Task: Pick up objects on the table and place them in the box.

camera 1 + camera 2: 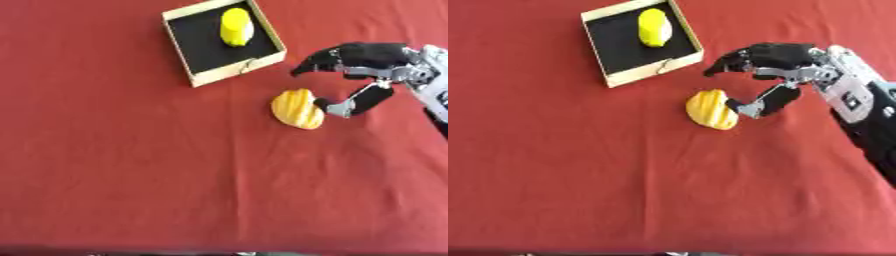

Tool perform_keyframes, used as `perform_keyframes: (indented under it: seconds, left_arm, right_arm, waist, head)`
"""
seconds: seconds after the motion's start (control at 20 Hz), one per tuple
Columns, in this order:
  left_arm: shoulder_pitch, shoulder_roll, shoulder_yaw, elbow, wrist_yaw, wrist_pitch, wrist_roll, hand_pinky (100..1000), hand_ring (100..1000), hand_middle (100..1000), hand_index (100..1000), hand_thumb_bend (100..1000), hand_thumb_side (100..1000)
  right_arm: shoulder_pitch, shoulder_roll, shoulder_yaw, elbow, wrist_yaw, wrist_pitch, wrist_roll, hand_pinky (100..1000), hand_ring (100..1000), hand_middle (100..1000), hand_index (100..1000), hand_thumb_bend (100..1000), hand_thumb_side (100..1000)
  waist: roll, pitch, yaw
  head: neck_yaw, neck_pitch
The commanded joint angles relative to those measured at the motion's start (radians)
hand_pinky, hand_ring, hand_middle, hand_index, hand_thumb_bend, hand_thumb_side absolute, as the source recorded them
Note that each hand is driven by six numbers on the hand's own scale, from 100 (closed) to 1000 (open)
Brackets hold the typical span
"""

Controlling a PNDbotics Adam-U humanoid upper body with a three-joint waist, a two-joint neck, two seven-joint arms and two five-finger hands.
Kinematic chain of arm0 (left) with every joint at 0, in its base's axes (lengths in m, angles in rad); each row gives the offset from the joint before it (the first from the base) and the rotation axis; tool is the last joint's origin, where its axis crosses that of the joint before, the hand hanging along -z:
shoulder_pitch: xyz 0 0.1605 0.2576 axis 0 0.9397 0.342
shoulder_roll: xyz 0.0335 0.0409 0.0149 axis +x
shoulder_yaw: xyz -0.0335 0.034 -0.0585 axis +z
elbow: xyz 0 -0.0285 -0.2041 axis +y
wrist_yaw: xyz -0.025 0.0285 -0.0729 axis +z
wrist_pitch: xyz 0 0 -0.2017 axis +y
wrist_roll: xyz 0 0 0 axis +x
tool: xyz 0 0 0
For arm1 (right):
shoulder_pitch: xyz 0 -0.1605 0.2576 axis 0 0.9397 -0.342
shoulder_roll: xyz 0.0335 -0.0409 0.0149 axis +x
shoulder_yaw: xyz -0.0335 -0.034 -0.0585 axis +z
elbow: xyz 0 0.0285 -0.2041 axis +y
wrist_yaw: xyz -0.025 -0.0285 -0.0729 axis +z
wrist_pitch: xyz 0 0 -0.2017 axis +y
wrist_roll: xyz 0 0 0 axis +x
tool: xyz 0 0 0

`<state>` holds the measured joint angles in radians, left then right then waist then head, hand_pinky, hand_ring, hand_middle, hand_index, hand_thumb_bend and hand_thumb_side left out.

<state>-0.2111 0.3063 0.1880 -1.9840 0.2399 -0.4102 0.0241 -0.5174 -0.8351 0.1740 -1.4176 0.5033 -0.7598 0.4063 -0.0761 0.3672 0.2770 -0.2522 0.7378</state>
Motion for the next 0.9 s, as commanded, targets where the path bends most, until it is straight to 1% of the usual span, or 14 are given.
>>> perform_keyframes:
  seconds: [0.05,0.25,0.35,0.45,0.5,0.55,0.6,0.65,0.7,0.75,0.8,0.9]
  left_arm:
    - [-0.012,0.007,-0.001,-0.016,0.005,0.000,-0.006,873,782,759,855,124,722]
    - [-0.017,0.007,-0.003,-0.016,0.008,0.001,-0.011,873,782,760,855,125,723]
    - [-0.020,0.006,-0.004,-0.016,0.010,0.003,-0.014,873,783,760,855,125,723]
    - [-0.021,0.005,-0.003,-0.016,0.011,0.004,-0.016,874,783,760,854,125,724]
    - [-0.021,0.005,-0.003,-0.016,0.011,0.004,-0.016,874,783,761,854,125,724]
    - [-0.021,0.004,-0.003,-0.016,0.011,0.004,-0.017,874,783,761,854,125,724]
    - [-0.022,0.004,-0.003,-0.016,0.012,0.004,-0.017,873,783,761,854,125,724]
    - [-0.022,0.004,-0.003,-0.016,0.012,0.004,-0.017,873,783,761,854,126,724]
    - [-0.023,0.004,-0.003,-0.016,0.013,0.004,-0.017,873,783,761,854,126,724]
    - [-0.023,0.003,-0.003,-0.016,0.013,0.005,-0.017,873,783,761,854,126,724]
    - [-0.023,0.003,-0.003,-0.016,0.013,0.005,-0.018,873,783,761,854,126,724]
    - [-0.024,0.001,-0.004,-0.016,0.014,0.006,-0.019,874,783,761,854,126,723]
  right_arm:
    - [-0.020,-0.014,-0.001,0.015,0.032,-0.147,0.152,751,868,834,966,100,642]
    - [-0.034,-0.008,0.018,0.039,0.065,-0.147,0.158,758,875,833,965,100,703]
    - [-0.044,-0.007,0.027,0.048,0.072,-0.147,0.167,757,876,821,952,100,690]
    - [-0.051,-0.004,0.033,0.055,0.076,-0.147,0.175,753,872,771,929,100,652]
    - [-0.053,-0.001,0.034,0.057,0.077,-0.147,0.178,743,858,686,885,100,561]
    - [-0.055,0.003,0.034,0.060,0.080,-0.147,0.179,739,852,654,867,100,538]
    - [-0.056,0.006,0.032,0.062,0.082,-0.147,0.176,718,822,566,783,100,453]
    - [-0.058,0.010,0.029,0.065,0.086,-0.147,0.167,706,806,535,752,100,399]
    - [-0.059,0.013,0.025,0.069,0.092,-0.147,0.153,674,765,471,681,100,252]
    - [-0.061,0.016,0.022,0.073,0.098,-0.147,0.136,670,760,465,674,100,253]
    - [-0.062,0.019,0.018,0.077,0.104,-0.147,0.114,643,718,426,628,100,262]
    - [-0.065,0.023,0.014,0.089,0.116,-0.142,0.064,624,692,408,607,100,267]
  waist:
    - [0.003,-0.015,0.001]
    - [0.000,-0.009,0.004]
    - [-0.001,-0.007,0.007]
    - [-0.002,-0.005,0.010]
    - [-0.002,-0.004,0.011]
    - [-0.002,-0.003,0.011]
    - [-0.002,-0.003,0.011]
    - [-0.002,-0.002,0.010]
    - [-0.002,-0.002,0.010]
    - [-0.002,-0.002,0.009]
    - [-0.002,-0.002,0.008]
    - [-0.002,-0.002,0.007]
  head:
    - [0.002,-0.002]
    - [0.009,0.006]
    - [0.010,0.008]
    - [0.009,0.007]
    - [0.007,0.004]
    - [0.004,0.000]
    - [-0.002,-0.003]
    - [-0.010,-0.008]
    - [-0.017,-0.013]
    - [-0.023,-0.017]
    - [-0.028,-0.021]
    - [-0.033,-0.026]
